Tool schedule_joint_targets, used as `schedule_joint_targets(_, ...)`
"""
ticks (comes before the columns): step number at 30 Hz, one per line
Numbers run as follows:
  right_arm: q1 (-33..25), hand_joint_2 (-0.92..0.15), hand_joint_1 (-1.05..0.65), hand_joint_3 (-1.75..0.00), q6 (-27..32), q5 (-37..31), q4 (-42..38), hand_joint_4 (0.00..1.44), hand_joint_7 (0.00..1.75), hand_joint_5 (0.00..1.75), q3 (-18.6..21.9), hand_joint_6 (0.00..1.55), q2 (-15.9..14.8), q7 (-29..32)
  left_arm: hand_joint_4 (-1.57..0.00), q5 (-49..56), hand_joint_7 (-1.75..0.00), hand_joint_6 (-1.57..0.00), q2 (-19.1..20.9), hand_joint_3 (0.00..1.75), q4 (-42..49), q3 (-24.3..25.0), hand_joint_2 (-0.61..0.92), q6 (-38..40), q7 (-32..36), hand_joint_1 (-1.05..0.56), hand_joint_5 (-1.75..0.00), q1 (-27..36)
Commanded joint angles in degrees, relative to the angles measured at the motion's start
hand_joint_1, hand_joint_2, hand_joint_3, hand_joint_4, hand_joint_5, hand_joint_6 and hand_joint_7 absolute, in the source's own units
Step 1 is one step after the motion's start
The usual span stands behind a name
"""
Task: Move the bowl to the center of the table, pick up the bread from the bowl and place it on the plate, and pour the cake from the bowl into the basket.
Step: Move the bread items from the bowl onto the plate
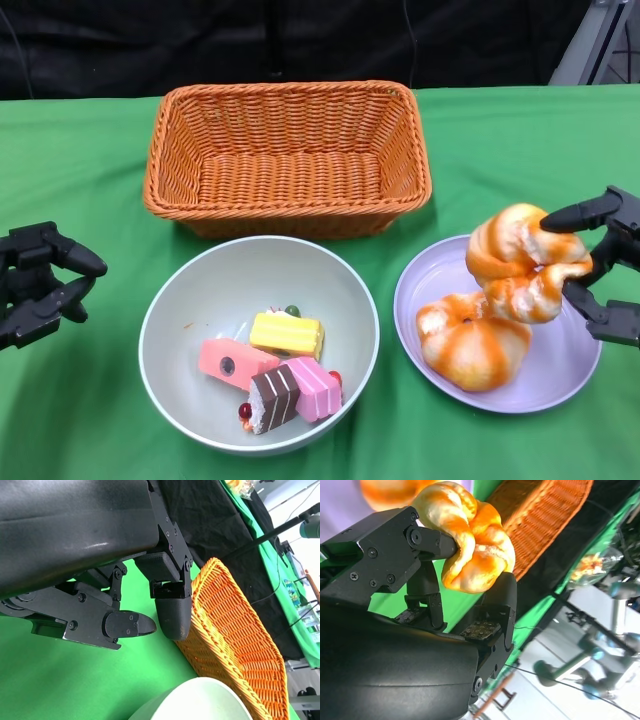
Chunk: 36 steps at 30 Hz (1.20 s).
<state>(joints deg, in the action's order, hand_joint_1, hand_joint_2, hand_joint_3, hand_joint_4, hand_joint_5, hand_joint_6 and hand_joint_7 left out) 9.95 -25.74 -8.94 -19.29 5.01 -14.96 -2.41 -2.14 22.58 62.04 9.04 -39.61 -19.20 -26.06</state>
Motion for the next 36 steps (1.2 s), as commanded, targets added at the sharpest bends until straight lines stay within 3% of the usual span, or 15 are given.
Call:
schedule_joint_targets(1, 1.7, -0.83, 0.02, -0.64, -0.2, 1.3, -3.3, 0.7, 1.36, 1.43, 0.4, 0.59, -1.2, -0.9, -0.77, -0.3, -1.09, -0.81, 1.4, 0.33, 0.4, 0.5, 0.92, 0.3, -0.4, -0.05, -1.38, -0.6)
schedule_joint_targets(12, 3.7, -0.87, 0.05, -0.57, -1.3, 1.3, -10.1, 0.69, 1.34, 1.46, -0.9, 0.6, -1.5, -3.3, -0.75, -0.5, -1.09, -0.81, 1.3, 0.33, 0.2, 0.6, 0.92, 0.2, -0.6, -0.06, -1.4, -0.3)
schedule_joint_targets(24, 3.1, -0.92, 0.04, -0.51, 6.6, -1.2, -6.9, 0.66, 1.33, 1.44, -2.6, 0.59, -1.4, -1.7, -0.76, -0.1, -1.08, -0.82, 1.7, 0.32, 0.4, 0.5, 0.92, -0.6, -0.4, -0.08, -1.37, -0.4)
schedule_joint_targets(25, 2.9, -0.92, 0.04, -0.51, 9.8, -3.0, -5.1, 0.66, 1.33, 1.44, -3.1, 0.59, -1.8, -0.9, -0.76, -0.1, -1.08, -0.82, 1.8, 0.32, 0.4, 0.4, 0.92, -0.5, -0.5, -0.08, -1.37, -0.4)
schedule_joint_targets(27, 2.5, -0.92, 0.04, -0.43, 15.0, -5.7, -2.2, 0.71, 0.96, 1.09, -3.8, 0.66, -2.3, 0.1, -0.77, -0.1, -1.08, -0.82, 1.8, 0.32, 0.4, 0.4, 0.92, -0.4, -0.7, -0.06, -1.37, -0.4)
schedule_joint_targets(29, 2.1, -0.92, 0.04, -0.37, 19.0, -6.7, 0.2, 0.72, 0.66, 0.92, -4.2, 0.72, -2.4, 0.0, -0.78, 0.1, -1.08, -0.82, 1.9, 0.32, 0.4, 0.3, 0.92, -0.4, -0.6, -0.06, -1.37, -0.4)
schedule_joint_targets(32, 1.5, -0.92, 0.03, -0.33, 22.2, -7.6, 2.5, 0.7, 0.33, 0.65, -4.7, 0.75, -2.7, -0.4, -0.76, 0.4, -1.08, -0.81, 2.0, 0.33, 0.2, 0.1, 0.92, 0.0, -0.2, -0.06, -1.35, -0.3)
schedule_joint_targets(36, 0.6, -0.92, -0.01, -0.2, 23.4, -10.3, 4.9, 0.7, 0.08, 0.36, -5.6, 0.72, -3.4, 0.7, -0.76, 0.8, -1.08, -0.8, 2.3, 0.33, 0.4, 0.0, 0.92, -0.7, 0.2, -0.06, -1.36, -0.2)
